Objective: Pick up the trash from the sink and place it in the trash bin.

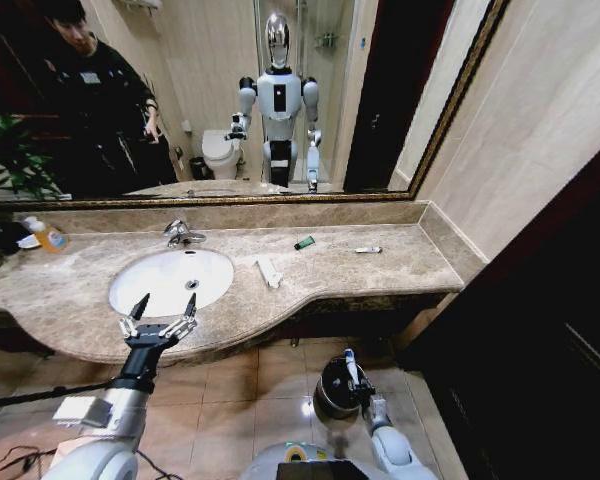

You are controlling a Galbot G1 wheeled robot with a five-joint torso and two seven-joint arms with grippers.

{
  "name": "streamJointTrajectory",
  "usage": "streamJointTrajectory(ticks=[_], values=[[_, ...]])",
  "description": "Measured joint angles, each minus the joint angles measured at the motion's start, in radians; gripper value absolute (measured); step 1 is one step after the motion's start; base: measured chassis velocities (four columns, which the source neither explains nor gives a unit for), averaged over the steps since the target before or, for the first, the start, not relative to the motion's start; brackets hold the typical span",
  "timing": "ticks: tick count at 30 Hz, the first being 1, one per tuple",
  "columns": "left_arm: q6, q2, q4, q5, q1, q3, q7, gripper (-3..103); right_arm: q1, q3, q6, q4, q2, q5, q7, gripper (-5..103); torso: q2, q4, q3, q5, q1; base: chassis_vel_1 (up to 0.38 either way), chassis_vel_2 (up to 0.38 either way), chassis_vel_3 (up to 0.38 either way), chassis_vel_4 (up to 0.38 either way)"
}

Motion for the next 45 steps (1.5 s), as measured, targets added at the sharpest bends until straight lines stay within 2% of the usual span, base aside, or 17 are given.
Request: streamJointTrajectory(ticks=[1,4,5,7,8,11,12,14,15,17,19,32,45], values=[[0.0,0.0,0.0,0.0,0.0,0.0,0.0,100,0.0,0.0,0.0,0.0,0.0,0.0,0.0,30,0.0,0.0,0.0,0.0,0.0,0.0,0.0,0.0,0.0],[0.0,0.0,0.0,0.0,0.0,0.0,0.0,100,0.005,-0.002,-0.001,-0.001,0.005,-0.001,0.008,46,0.0,0.0,0.0,0.0,0.0,0.0,0.0,0.0,0.0],[0.0,0.0,0.0,0.0,0.0,0.0,0.0,100,0.005,-0.002,-0.001,-0.001,0.005,-0.001,0.008,46,0.0,0.0,0.0,0.0,0.0,0.0,0.0,0.0,0.0],[0.0,0.0,0.0,0.0,0.0,0.0,0.0,100,0.008,-0.003,0.001,-0.007,0.008,-0.008,0.012,57,0.0,0.0,0.0,-0.0001,0.0,0.0,0.0,0.0,0.0],[0.0,0.0,0.0,0.0,0.0,0.0,0.0,100,0.008,-0.003,0.001,-0.007,0.008,-0.008,0.012,57,0.0,0.0,0.0,-0.0001,0.0,0.0,0.0,0.0,0.0],[0.0,0.0,0.0,0.0,0.0,0.0,0.0,100,0.014,-0.004,0.003,-0.013,0.01,-0.022,0.015,73,0.0,0.0,0.0,0.0,0.0,0.0,0.0,0.0,0.0],[0.0,0.0,0.0,0.0,0.0,0.0,0.0,100,0.014,-0.004,0.003,-0.013,0.01,-0.022,0.015,73,0.0,0.0,0.0,0.0,0.0,0.0,0.0,0.0,0.0],[0.0,0.0,0.0,0.0,0.0,0.0,0.0,100,0.014,-0.004,0.003,-0.013,0.011,-0.023,0.016,84,0.0,0.0,0.0,0.0,0.0,0.0,0.0,0.0,0.0],[0.0,0.0,0.0,0.0,0.0,0.0,0.0,100,0.014,-0.004,0.003,-0.013,0.011,-0.023,0.016,84,0.0,0.0,0.0,0.0,0.0,0.0,0.0,0.0,0.0],[0.0,0.0,0.0,0.0,0.0,0.0,0.0,100,0.014,-0.004,0.002,-0.011,0.013,-0.023,0.016,94,0.0,0.0,0.0,0.0,0.0,0.0,0.0,0.0,0.0],[0.0,0.0,0.0,0.0,0.0,0.0,0.0,100,0.014,-0.004,0.001,-0.01,0.014,-0.023,0.016,98,0.0,0.0,0.0,0.0,0.0,0.0,0.0,0.0,0.0],[0.0,0.0,0.0,0.0,0.0,0.0,0.0,100,-0.009,-0.002,0.0,0.026,0.024,-0.014,0.025,100,0.0,0.0,0.0,-0.0001,0.0,0.0,0.0,0.0,0.0],[0.0,0.0,0.0,0.0,0.0,0.0,0.0,100,-0.096,-0.001,-0.018,0.189,0.011,0.001,0.061,100,0.0,0.0,0.0,0.0,0.0,0.0,0.0,0.0,0.0]])
